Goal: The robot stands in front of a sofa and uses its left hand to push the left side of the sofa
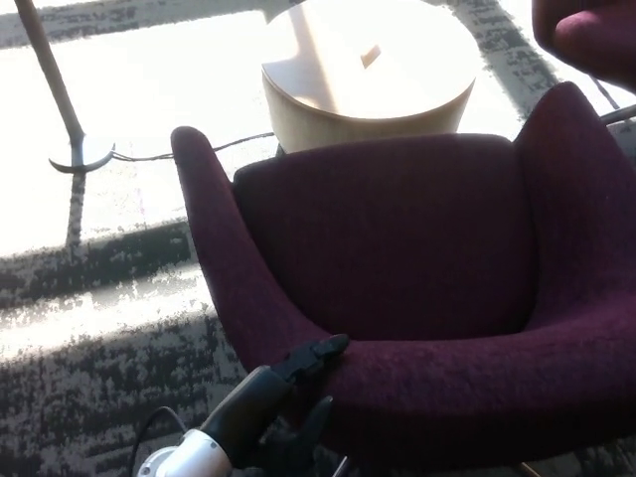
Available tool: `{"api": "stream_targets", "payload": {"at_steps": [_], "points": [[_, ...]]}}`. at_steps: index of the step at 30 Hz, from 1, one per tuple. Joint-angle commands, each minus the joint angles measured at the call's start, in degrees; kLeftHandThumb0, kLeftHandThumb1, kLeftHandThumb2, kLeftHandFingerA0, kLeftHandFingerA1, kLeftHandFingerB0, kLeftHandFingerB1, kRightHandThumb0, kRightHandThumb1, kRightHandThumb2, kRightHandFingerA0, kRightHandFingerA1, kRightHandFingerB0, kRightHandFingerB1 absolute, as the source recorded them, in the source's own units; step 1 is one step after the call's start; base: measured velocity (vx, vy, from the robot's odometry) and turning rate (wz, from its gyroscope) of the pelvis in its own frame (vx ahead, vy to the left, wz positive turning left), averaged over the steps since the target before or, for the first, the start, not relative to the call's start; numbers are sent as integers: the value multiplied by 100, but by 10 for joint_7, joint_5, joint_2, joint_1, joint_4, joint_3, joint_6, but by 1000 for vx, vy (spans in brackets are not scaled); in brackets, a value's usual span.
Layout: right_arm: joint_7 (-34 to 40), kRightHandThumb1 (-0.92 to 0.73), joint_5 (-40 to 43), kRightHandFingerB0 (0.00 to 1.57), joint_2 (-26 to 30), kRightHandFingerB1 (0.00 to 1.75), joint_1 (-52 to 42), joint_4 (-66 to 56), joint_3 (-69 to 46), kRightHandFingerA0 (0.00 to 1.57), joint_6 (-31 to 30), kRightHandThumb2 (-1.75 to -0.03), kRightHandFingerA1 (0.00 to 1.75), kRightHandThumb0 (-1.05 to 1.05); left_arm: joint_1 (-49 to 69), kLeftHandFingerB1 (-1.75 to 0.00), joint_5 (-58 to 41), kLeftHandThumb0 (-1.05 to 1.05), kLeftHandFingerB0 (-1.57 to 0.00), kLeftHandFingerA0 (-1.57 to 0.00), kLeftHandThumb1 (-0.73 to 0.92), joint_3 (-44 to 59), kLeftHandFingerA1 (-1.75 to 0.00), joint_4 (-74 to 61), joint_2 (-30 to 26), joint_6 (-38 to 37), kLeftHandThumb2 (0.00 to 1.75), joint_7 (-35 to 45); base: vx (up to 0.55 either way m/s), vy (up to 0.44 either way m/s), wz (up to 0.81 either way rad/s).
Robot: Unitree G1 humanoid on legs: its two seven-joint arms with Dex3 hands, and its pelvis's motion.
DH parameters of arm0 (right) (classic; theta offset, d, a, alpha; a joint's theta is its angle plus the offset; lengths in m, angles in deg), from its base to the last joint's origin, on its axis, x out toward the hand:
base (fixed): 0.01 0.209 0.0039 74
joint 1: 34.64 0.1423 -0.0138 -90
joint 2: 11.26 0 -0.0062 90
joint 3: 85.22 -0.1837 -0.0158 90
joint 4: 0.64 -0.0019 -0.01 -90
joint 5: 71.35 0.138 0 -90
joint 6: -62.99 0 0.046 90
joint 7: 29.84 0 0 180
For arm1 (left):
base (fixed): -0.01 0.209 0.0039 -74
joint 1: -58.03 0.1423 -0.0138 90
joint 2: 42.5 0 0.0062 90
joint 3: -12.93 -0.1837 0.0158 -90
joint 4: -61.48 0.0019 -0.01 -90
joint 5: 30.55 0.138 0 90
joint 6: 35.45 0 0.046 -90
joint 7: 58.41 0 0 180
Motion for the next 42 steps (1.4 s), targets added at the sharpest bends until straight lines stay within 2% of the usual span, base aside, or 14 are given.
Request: {"api": "stream_targets", "payload": {"at_steps": [1, 4, 5, 11, 12, 16, 17, 24, 25, 26, 31, 35, 39, 42], "points": [[5, -65, -1, 73, 5, 47, 1, 0, -2, 81, -3, -60, 74, -48, -12, -13, 48, -97, -8, -4, 81, -55, -18, 1, 37, 47, 123, 30, -21, -8, 8], [5, -65, -1, 73, 5, 47, 1, 0, -2, 81, -3, -60, 74, -48, -13, -13, 48, -97, -8, -4, 81, -57, -18, -1, 36, 51, 123, 29, -7, 0, 2], [4, -66, -3, 72, 6, 46, 2, -2, -1, 78, -7, -60, 64, -48, -19, -12, 43, -95, -5, -2, 83, -72, -16, -9, 42, 54, 123, 56, 0, 0, 0], [6, -65, 1, 73, 5, 47, 2, -1, -4, 82, 0, -60, 71, -46, -19, -16, 42, -92, -2, 0, 79, -84, -21, -23, 55, 82, 121, 55, 0, 0, 0], [6, -64, 0, 71, 5, 45, 1, -2, -4, 80, -5, -60, 63, -46, -22, -16, 53, -90, -3, -1, 77, -92, -23, -20, 56, 80, 121, 50, 0, 0, 0], [7, -64, -2, 71, 4, 45, -1, -4, -2, 80, -13, -60, 63, -46, -28, -16, 70, -90, -3, -1, 77, -105, -23, -14, 57, 78, 121, 41, 0, 0, 0], [7, -65, -2, 71, 4, 46, 0, -5, -3, 81, -15, -60, 64, -46, -37, -13, 79, -100, -9, -5, 85, -116, -20, -9, 65, 81, 125, 43, 0, 0, 0], [2, -63, 3, 73, 4, 47, 0, -3, -7, 83, -9, -59, 72, -46, -52, -20, 94, -91, -6, 0, 80, -129, -30, 9, 74, 70, 123, 34, 0, 0, 0], [-2, -64, 5, 71, 4, 45, -1, -1, -8, 79, -4, -60, 59, -47, -57, -15, 97, -95, -9, -3, 82, -134, -28, 12, 80, 77, 124, 39, 0, 0, 0], [-5, -65, 9, 72, 3, 44, -2, 0, -11, 79, -4, -60, 57, -49, -61, -12, 100, -99, -10, -5, 82, -138, -24, 13, 86, 85, 124, 41, 0, 0, 0], [7, -66, -5, 69, 4, 44, 3, -5, -5, 76, -17, -60, 63, -49, -76, -12, 112, -100, -11, -5, 85, -146, -26, 22, 105, 99, 124, 35, 0, 0, 0], [3, -63, 4, 72, 2, 46, 0, -5, -11, 80, -4, -59, 70, -45, -80, -18, 121, -91, -3, 0, 78, -154, -32, 30, 114, 89, 121, 30, 0, 0, 0], [16, -66, -14, 69, 6, 45, 5, -7, 2, 74, -16, -60, 62, -47, -88, -20, 130, -89, -4, 0, 80, -159, -35, 45, 125, 76, 122, 26, 0, 0, 0], [4, -65, -2, 75, 5, 46, 4, -5, -5, 79, -3, -60, 67, -47, -96, -15, 137, -96, -8, -3, 82, -168, -31, 51, 134, 79, 121, 29, 0, 0, 0]]}}
